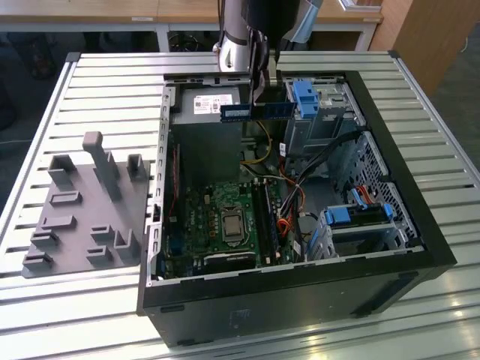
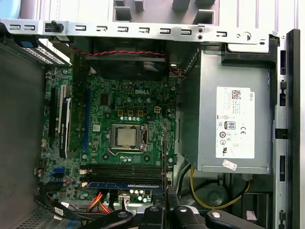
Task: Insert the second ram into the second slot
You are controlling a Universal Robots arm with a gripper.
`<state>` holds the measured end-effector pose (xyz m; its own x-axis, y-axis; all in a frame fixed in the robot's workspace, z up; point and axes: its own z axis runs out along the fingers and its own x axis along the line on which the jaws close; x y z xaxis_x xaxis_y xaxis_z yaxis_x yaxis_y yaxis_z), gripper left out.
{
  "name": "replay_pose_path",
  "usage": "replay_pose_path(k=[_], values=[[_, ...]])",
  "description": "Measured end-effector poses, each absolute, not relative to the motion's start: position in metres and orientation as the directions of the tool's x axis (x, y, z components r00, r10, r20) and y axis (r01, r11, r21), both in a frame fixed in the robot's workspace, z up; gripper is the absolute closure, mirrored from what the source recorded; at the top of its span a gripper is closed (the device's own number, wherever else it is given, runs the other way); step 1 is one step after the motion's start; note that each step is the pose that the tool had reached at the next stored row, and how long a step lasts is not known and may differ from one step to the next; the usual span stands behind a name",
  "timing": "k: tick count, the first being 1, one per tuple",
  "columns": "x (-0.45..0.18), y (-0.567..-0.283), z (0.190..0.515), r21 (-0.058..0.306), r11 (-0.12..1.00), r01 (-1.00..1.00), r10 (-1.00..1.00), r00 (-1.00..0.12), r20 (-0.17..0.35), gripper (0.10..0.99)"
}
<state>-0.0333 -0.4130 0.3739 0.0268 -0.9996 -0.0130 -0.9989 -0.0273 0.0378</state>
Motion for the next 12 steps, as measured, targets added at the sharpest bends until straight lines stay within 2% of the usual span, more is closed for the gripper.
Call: replay_pose_path(k=[12], values=[[-0.0333,-0.4187,0.3739,0.038,-0.027,-0.999,-1.000,0.027,-0.013,0.949]])
